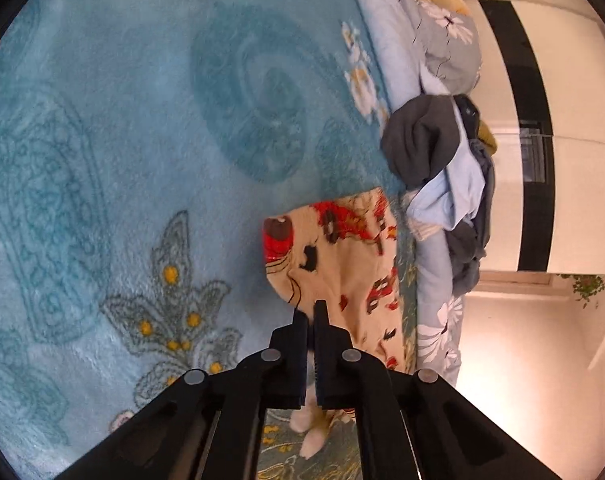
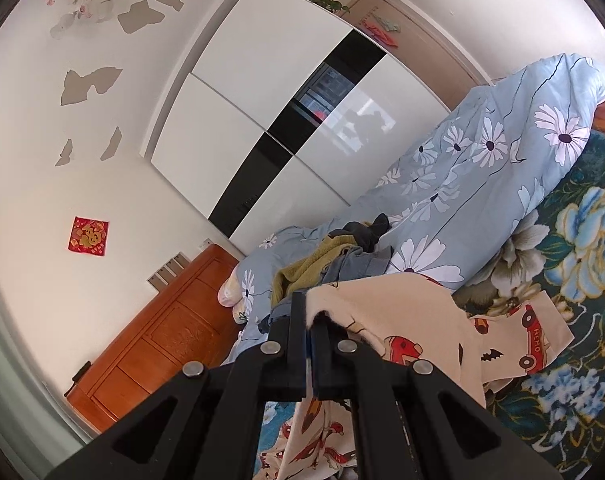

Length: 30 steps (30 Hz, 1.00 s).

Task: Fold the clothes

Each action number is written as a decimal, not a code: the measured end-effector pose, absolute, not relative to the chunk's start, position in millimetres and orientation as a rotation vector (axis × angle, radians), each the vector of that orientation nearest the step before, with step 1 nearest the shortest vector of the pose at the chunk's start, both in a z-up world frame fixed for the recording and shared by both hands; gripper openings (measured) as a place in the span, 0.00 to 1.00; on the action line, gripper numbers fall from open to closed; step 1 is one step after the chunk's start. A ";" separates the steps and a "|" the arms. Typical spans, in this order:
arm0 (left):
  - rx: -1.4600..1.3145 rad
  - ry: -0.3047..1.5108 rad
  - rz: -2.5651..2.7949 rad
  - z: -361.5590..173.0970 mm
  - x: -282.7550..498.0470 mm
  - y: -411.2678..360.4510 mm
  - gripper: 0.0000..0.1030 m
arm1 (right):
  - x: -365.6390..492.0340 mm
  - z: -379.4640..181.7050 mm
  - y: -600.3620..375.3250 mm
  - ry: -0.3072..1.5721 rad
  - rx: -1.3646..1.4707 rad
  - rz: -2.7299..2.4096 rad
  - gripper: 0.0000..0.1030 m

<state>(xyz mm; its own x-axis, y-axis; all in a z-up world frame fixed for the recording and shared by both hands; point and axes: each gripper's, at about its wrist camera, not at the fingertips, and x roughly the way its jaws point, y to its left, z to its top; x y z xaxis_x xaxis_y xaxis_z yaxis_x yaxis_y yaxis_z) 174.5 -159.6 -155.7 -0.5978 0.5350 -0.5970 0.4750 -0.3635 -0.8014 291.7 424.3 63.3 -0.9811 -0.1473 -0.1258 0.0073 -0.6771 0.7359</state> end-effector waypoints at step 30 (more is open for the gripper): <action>-1.453 -1.196 2.828 -73.3 -16.6 -238.3 0.02 | 89.2 -74.9 404.0 -1.313 1.124 -2.692 0.02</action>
<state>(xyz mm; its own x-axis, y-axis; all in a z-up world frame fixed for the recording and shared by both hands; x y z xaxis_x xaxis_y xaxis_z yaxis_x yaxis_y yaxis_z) -16.6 -238.3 -73.3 -0.6073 0.0862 -0.7897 0.5068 -0.7235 -0.4687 89.2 404.0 -74.9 -0.7517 -0.2400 -0.6142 -0.3365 -0.6615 0.6703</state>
